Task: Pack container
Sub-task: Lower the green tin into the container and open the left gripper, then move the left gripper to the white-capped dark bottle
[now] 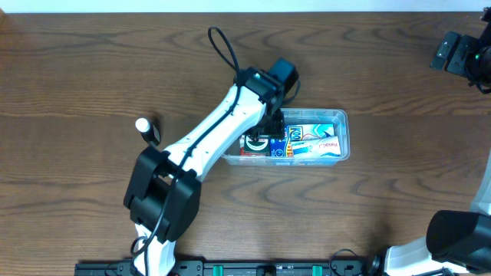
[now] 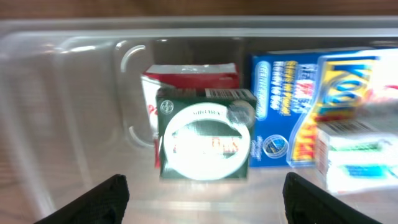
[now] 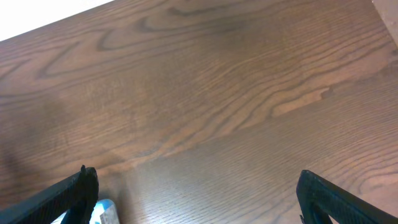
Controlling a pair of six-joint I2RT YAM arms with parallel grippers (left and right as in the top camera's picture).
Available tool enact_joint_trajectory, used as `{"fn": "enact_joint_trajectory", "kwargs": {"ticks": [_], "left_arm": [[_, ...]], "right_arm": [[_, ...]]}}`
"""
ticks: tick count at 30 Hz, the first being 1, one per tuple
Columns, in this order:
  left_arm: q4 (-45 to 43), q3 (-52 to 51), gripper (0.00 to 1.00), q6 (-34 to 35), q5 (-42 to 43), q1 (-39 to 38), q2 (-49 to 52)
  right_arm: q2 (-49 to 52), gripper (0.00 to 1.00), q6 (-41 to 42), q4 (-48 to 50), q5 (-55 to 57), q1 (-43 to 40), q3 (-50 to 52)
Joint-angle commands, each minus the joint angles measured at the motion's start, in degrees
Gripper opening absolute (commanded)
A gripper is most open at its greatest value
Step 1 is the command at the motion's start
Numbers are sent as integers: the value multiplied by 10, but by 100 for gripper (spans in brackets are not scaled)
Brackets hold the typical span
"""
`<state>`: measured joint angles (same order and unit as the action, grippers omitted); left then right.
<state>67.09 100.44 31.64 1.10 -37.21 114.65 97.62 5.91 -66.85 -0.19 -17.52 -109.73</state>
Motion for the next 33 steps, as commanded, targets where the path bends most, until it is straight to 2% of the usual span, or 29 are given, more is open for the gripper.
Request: {"fn": "enact_joint_trajectory", "kwargs": {"ticks": [1, 4, 8, 14, 18, 23, 33], "left_arm": [[39, 70, 84, -32, -3, 12, -46], [75, 113, 88, -80, -3, 39, -69], [136, 138, 93, -142, -8, 118, -92], [206, 129, 93, -156, -7, 276, -88], [204, 105, 93, -156, -7, 335, -77], [182, 49, 93, -165, -8, 363, -68], [85, -78, 93, -180, -6, 418, -68]], "right_arm": [[-5, 99, 7, -2, 4, 0, -5], [-5, 99, 7, -2, 4, 0, -5], [-5, 99, 7, -2, 4, 0, -5], [-5, 99, 7, -2, 4, 0, -5], [-5, 99, 7, -2, 4, 0, -5], [-5, 99, 7, -2, 4, 0, -5], [-5, 99, 7, -2, 4, 0, -5]]}}
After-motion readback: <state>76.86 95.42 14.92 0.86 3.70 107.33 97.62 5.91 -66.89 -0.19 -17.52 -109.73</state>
